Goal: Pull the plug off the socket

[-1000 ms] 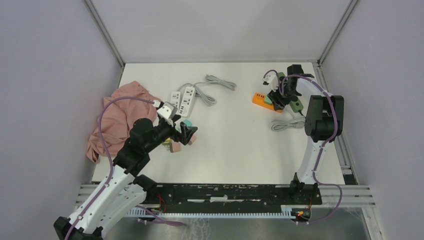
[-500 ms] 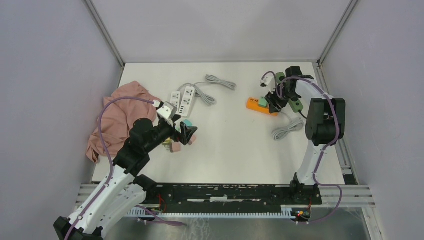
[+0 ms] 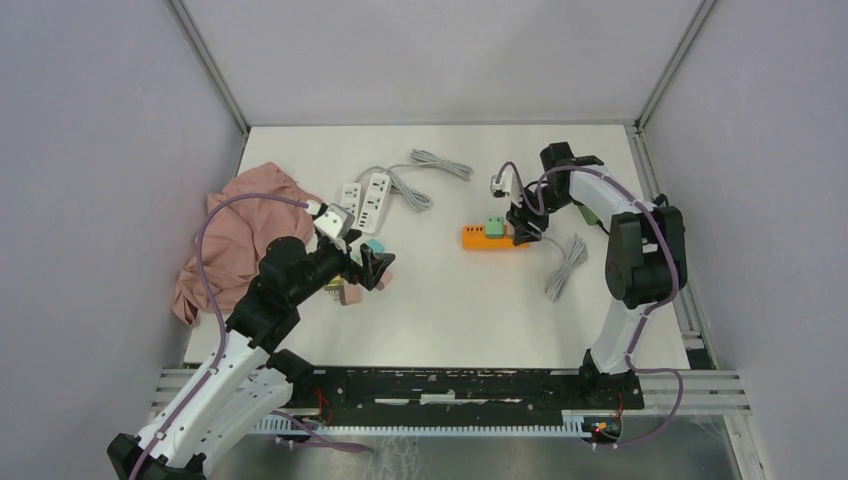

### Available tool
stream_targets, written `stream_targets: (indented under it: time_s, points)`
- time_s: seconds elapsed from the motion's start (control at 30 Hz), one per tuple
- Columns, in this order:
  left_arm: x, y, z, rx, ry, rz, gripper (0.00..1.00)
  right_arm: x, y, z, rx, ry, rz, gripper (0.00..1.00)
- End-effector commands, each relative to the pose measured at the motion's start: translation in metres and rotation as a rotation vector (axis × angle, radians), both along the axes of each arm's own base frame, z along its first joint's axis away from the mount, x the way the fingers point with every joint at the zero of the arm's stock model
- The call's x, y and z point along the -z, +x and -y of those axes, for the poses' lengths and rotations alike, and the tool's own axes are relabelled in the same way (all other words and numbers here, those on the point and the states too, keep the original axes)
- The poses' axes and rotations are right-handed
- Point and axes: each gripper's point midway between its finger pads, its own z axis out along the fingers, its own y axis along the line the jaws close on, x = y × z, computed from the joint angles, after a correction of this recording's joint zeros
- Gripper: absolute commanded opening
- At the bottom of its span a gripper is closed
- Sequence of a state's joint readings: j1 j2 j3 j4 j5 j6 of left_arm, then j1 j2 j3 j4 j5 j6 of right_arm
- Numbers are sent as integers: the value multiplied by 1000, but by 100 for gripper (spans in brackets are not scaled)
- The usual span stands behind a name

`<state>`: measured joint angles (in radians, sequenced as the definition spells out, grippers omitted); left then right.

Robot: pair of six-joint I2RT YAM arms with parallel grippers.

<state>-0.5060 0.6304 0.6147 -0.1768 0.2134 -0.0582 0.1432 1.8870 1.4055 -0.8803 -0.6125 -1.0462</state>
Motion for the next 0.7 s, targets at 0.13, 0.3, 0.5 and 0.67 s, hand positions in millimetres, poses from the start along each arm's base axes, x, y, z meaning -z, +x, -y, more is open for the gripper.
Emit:
stream_targets:
  time_s: [0.13,0.3,0.5,0.67]
  points:
    - [-11,6,-2,-4,15,76,99,-38,-53,-49,-316,132,65,1]
    - [-10,7,-3,-10,19,75,99,-49,-88,-65,-500,200,84,2]
    - [-8,7,-3,-12,23,72,99,-45,-126,-76,-663,213,100,8]
    - [-7,8,-3,-14,25,69,99,-32,-146,-77,-758,154,111,10]
